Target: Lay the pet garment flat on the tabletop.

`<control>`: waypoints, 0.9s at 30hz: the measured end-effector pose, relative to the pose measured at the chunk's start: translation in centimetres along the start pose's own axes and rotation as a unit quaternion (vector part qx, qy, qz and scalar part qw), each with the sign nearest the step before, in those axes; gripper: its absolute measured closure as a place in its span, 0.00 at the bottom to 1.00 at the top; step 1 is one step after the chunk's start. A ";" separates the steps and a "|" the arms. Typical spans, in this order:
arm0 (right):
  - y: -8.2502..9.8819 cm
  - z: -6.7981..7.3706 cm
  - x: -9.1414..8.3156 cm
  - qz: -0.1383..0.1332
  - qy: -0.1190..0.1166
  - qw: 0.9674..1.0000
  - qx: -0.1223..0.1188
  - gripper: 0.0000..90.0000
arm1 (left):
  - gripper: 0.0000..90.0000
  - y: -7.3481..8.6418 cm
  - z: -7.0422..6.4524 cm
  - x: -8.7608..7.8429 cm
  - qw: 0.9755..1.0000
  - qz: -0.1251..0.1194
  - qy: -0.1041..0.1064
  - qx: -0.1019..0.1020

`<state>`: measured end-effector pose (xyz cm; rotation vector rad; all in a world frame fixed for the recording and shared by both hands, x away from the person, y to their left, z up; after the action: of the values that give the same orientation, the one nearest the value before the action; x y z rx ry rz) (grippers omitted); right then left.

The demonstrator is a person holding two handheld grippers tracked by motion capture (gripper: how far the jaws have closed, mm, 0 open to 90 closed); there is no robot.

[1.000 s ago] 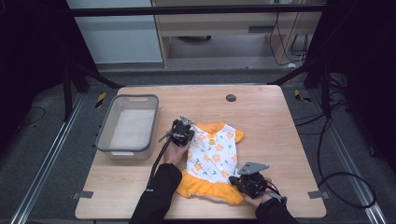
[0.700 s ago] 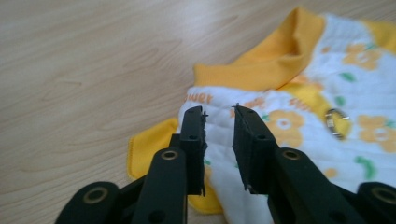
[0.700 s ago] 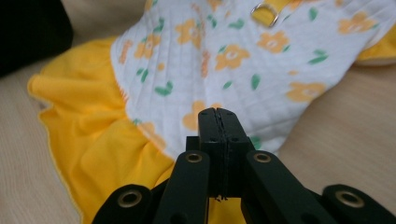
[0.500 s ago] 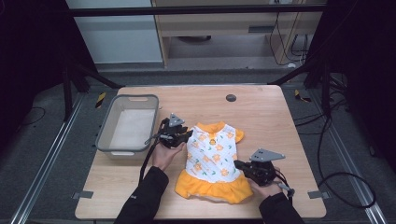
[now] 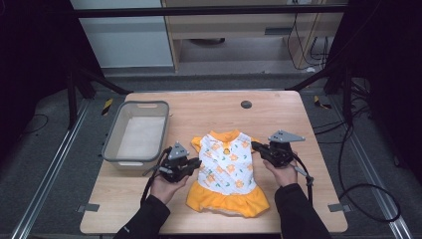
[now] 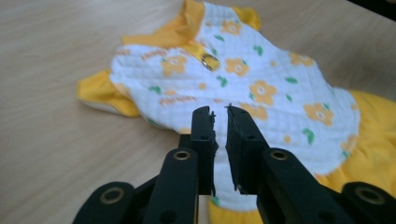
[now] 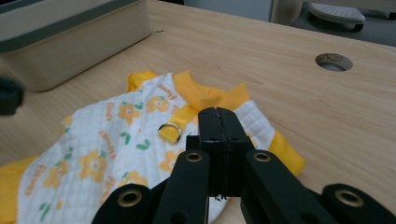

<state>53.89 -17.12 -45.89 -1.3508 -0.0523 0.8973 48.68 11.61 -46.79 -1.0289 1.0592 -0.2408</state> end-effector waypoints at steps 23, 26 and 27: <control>1.7 -3.9 9.3 0.080 0.053 0.995 0.003 1.00 | 1.00 3.7 -4.2 3.1 0.995 0.076 0.051 0.037; 1.8 -4.3 9.5 0.082 0.062 0.995 0.005 1.00 | 1.00 4.1 -4.4 2.7 0.994 0.083 0.055 0.036; 1.8 -4.3 9.5 0.081 0.067 0.994 0.005 1.00 | 1.00 4.2 -4.4 2.6 0.994 0.085 0.057 0.036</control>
<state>61.61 -15.21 -52.89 -1.4176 0.1665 0.9390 45.24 9.73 -52.12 -0.8630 1.2255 -0.1999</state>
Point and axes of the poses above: each handheld gripper's, and its own axes: x roughly forward along the jaws, y roughly out of its underside, z roughly to its left, the point moved 4 cm from there along x, roughly forward along the jaws, and after that the axes turned 12 degrees about x, right-handed, at the moved point
